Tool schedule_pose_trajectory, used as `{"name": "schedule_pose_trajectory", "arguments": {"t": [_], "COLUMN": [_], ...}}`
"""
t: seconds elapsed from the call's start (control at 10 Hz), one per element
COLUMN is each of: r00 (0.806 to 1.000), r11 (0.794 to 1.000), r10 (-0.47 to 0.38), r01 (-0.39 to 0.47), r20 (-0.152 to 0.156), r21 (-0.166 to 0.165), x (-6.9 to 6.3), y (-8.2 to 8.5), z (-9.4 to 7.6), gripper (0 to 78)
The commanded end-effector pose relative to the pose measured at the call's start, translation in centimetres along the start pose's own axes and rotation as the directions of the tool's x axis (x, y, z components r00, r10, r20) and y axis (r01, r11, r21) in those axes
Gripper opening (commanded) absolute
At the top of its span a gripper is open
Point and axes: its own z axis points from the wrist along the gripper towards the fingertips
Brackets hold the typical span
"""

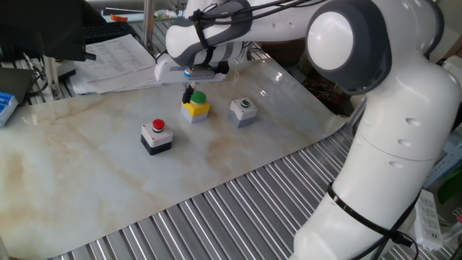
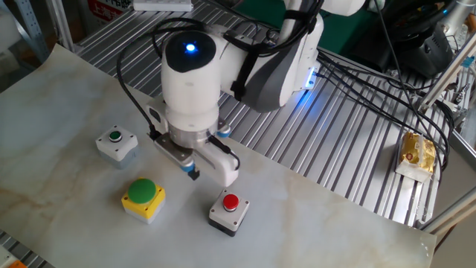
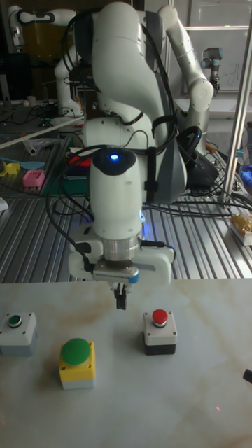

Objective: Press three buttons from left to right in sequence

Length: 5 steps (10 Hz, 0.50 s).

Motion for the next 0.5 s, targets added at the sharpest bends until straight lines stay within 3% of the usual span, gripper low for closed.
{"name": "schedule_pose_trajectory", "arguments": {"t": [0.1,0.5], "r00": [1.000,0.999], "r11": [1.000,0.999], "r10": [0.025,0.035], "r01": [-0.025,-0.035], "r20": [0.007,0.023], "r21": [0.002,-0.008], "x": [0.9,1.8], "y": [1.3,2.1], "z": [0.3,1.7], "gripper": [1.1,1.1]}}
